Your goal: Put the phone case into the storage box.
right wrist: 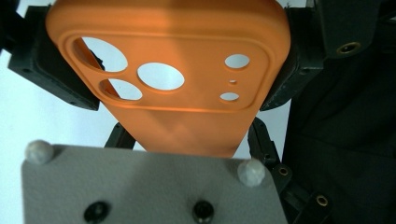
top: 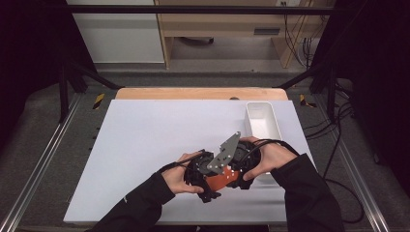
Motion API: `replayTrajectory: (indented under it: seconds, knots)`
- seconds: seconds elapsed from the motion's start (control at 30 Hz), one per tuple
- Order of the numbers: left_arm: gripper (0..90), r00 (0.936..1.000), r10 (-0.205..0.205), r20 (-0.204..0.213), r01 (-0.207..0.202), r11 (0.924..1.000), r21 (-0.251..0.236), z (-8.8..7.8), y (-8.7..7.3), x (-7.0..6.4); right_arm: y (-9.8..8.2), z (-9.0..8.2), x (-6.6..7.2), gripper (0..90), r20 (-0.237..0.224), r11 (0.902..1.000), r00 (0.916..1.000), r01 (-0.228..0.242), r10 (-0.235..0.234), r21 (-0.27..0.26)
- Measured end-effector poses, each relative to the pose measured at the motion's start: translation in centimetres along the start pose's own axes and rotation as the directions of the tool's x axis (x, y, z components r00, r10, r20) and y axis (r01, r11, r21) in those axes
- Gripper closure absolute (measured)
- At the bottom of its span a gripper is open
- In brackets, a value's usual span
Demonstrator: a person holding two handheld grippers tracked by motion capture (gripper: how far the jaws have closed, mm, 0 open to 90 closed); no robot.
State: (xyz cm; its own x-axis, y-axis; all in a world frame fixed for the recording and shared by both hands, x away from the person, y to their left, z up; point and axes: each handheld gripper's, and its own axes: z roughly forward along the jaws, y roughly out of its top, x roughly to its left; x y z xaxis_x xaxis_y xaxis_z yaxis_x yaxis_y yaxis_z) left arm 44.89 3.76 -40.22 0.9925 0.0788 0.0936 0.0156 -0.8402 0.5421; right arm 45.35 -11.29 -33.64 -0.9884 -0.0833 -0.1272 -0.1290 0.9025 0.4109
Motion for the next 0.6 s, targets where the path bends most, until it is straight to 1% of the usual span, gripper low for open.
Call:
replayTrajectory:
  seconds: [0.27, 0.37, 0.43, 0.6]
  knots:
    - [3.5, 1.0, 0.003, 0.003, -0.003, 1.0, 0.002, 0.11, 0.44, -0.03, 0.08, 0.2, -0.04, 16.1, -0.005, 0.9999, 0.9999, 0.011, -0.011, 0.006]
    - [5.5, 1.0, 0.004, 0.008, -0.004, 0.9999, 0.01, 0.25, 0.46, 0.01, 0.08, 0.23, 0.0, 16.1, -0.005, 0.9999, 0.9999, 0.01, -0.01, 0.007]
    - [6.3, 0.9999, 0.007, 0.01, -0.007, 0.9997, 0.024, 0.31, 0.47, 0.01, 0.07, 0.23, 0.02, 16.1, -0.005, 0.9999, 0.9999, 0.013, -0.013, 0.009]
    - [9.4, 0.9998, 0.006, 0.02, -0.006, 0.9996, 0.028, 0.52, 0.5, -0.02, 0.11, 0.29, 0.06, 16.0, -0.009, 0.9999, 0.9999, 0.012, -0.012, 0.01]
